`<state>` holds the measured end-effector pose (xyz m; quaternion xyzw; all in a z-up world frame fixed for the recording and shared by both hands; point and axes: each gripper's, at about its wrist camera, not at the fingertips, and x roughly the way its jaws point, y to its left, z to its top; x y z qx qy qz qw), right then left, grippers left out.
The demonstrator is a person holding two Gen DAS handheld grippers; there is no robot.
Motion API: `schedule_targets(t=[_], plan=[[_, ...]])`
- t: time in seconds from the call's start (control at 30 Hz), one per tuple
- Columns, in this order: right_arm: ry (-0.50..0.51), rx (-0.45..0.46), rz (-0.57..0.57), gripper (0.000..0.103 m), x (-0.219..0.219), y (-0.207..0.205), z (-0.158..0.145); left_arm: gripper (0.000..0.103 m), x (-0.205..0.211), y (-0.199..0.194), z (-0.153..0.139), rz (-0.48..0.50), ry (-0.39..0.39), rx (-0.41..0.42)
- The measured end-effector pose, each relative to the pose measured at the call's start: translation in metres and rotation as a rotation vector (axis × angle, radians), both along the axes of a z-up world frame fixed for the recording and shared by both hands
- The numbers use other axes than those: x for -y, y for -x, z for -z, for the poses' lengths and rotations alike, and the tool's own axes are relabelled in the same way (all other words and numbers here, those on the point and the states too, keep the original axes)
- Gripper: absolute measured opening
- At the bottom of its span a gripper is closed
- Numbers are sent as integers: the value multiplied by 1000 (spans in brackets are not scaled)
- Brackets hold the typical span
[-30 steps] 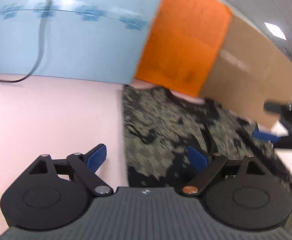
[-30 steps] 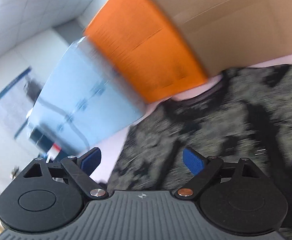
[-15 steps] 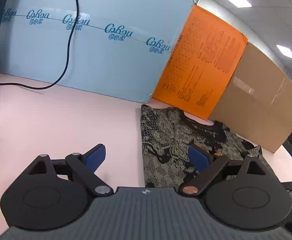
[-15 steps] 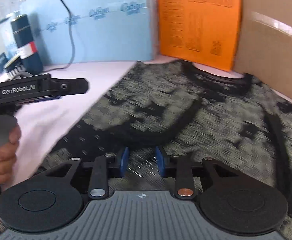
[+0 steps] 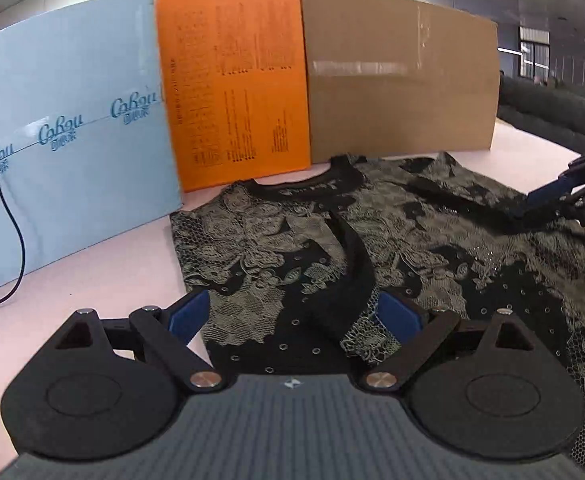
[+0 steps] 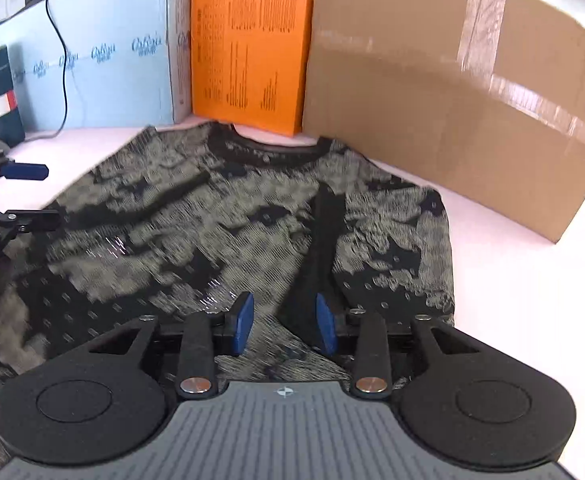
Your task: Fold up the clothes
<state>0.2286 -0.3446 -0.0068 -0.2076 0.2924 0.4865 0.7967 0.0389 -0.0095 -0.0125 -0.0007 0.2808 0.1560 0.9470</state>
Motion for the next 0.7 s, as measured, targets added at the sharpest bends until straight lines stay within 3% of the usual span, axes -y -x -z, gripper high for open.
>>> schedule_targets(t=[0.17, 0.23, 0.27, 0.3, 0.33, 0.53, 0.7], plan=[[-33, -45, -27, 34, -4, -18, 27, 87, 16, -19, 16, 26, -52, -69], [-67, -65, -34, 34, -4, -22, 30, 60, 20, -25, 23, 23, -54, -80], [-86, -95, -28, 32, -4, -26, 30, 40, 20, -27, 23, 24, -35, -77], [-107, -127, -18, 18, -3, -29, 30, 18, 19, -28, 23, 23, -12, -68], [-115, -138, -11, 6, -3, -32, 29, 11, 20, -31, 22, 14, -5, -65], [-180, -162, 8, 4, 1, -39, 15, 10, 41, -42, 4, 39, -67, -18], [-254, -269, -34, 4, -6, -37, 4, 10, 70, -59, 3, 128, -105, -37]])
